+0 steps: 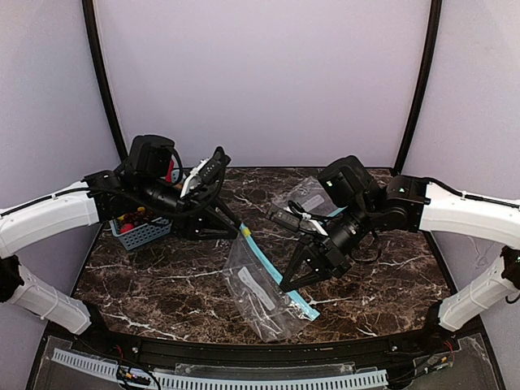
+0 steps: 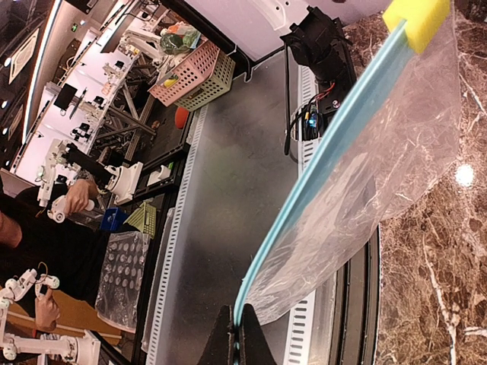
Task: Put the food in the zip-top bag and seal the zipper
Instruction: Pass from the right arm to the left, then pick up the zipper from the zipper food storage bag.
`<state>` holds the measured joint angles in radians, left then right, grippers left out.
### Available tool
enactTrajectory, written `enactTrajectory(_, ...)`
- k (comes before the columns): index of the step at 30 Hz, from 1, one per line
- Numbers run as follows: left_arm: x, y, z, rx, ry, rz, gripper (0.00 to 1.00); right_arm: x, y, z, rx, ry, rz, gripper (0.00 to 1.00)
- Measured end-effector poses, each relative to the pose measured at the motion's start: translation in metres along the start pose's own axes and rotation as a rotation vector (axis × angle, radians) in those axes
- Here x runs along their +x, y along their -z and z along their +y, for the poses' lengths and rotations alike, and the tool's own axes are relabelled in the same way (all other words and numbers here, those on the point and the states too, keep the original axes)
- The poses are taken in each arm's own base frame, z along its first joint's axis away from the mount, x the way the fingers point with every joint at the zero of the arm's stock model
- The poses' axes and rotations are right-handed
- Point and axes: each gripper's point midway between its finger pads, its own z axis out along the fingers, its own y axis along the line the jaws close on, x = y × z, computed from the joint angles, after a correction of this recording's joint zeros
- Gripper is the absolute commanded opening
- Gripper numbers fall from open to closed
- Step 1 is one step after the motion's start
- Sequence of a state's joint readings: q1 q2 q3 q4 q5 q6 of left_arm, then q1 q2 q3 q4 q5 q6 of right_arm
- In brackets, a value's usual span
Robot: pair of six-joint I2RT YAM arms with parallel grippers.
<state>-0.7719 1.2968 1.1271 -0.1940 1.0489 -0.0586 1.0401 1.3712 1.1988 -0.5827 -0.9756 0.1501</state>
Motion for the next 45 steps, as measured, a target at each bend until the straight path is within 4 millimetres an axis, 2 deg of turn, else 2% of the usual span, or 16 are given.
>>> enactTrajectory(10,0.005,-0.003,0.002,0.020,0.023,0.016,0.33,-0.001,0.000,0.000,-0.001,0.007,-0.004,0.00)
enactTrajectory(21,0.010,-0.007,0.003,0.053,0.048,0.029,0.03,-0.003,0.000,0.000,0.004,0.012,-0.009,0.00)
enactTrajectory(24,0.011,-0.007,0.003,0.053,0.049,0.029,0.01,-0.003,0.000,-0.002,0.010,0.012,-0.009,0.00)
enactTrajectory(25,0.011,-0.007,0.004,0.053,0.049,0.030,0.01,-0.003,0.000,-0.002,0.015,0.011,-0.010,0.06)
enactTrajectory(30,0.016,-0.006,0.007,0.034,0.045,0.045,0.01,-0.005,0.001,-0.013,0.085,0.001,-0.024,0.51)
enactTrajectory(31,0.018,-0.006,0.009,0.021,0.040,0.052,0.01,-0.007,0.003,-0.016,0.114,0.011,-0.035,0.57)
enactTrajectory(34,0.025,-0.006,0.017,-0.030,0.025,0.074,0.00,-0.015,0.009,-0.027,0.204,0.015,-0.082,0.64)
enactTrajectory(37,0.028,-0.008,0.023,-0.058,0.002,0.077,0.01,-0.027,0.019,-0.038,0.306,0.045,-0.170,0.66)
enactTrajectory(41,0.039,-0.010,0.024,-0.051,0.011,0.082,0.01,-0.043,0.028,-0.050,0.393,0.085,-0.283,0.61)
enactTrajectory(45,0.050,-0.012,0.025,-0.040,0.034,0.087,0.01,-0.064,0.030,-0.057,0.419,0.123,-0.360,0.54)
